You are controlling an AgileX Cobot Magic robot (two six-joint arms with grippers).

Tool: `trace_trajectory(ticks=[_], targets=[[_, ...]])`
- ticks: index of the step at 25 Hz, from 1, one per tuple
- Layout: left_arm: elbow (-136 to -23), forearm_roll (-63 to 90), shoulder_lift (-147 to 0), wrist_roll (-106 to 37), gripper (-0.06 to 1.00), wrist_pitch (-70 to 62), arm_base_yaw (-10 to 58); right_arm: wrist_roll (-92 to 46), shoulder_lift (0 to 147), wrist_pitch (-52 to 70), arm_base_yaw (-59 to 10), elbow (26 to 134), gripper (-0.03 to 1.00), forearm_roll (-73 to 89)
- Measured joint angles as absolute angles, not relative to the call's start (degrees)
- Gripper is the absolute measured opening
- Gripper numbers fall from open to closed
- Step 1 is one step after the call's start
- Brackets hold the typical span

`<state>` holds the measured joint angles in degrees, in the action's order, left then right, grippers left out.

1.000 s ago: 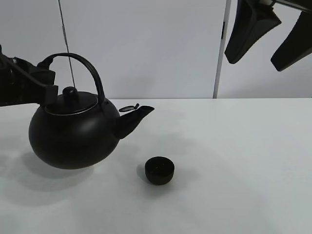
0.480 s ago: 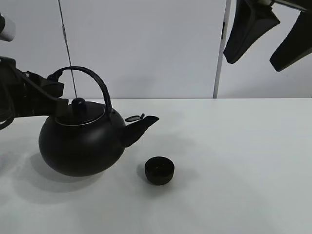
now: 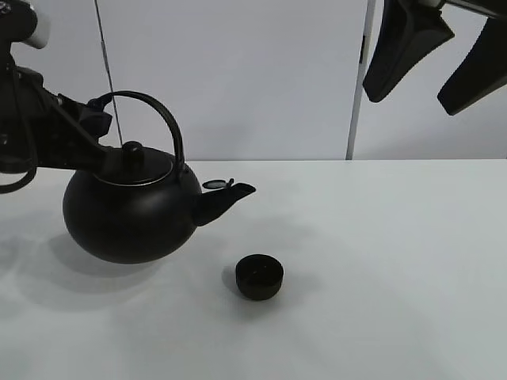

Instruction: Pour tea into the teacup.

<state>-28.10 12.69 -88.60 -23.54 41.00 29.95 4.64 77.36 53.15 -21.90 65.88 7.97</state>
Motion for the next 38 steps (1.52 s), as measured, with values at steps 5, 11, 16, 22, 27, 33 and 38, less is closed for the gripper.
trace_trajectory(ticks=[5,11,16,22,27,33,38], targets=[[-30.0,18.2,-88.6,-25.6,0.12,39.3,30.3,4.6,77.4,53.1,-21.9,65.9,0.51,8.0],[-30.2,26.0,-88.6,-29.4,0.12,39.3,35.0,4.6,77.4,52.7,-21.9,65.9,0.51,8.0],[-30.2,26.4,-88.6,-33.0,0.12,39.3,35.8,4.6,77.4,52.7,-21.9,65.9,0.51,8.0],[-30.2,27.3,-88.7,-38.3,0.12,39.2,35.8,4.6,77.4,52.7,-21.9,65.9,0.51,8.0],[-30.2,27.3,-88.7,-40.1,0.12,39.0,35.8,4.6,77.4,52.7,-21.9,65.9,0.51,8.0],[-30.2,27.3,-88.7,-41.6,0.12,38.7,35.8,4.6,77.4,52.7,-21.9,65.9,0.51,8.0],[-30.2,27.3,-88.7,-41.9,0.12,37.3,35.8,4.6,77.4,52.7,-21.9,65.9,0.51,8.0]])
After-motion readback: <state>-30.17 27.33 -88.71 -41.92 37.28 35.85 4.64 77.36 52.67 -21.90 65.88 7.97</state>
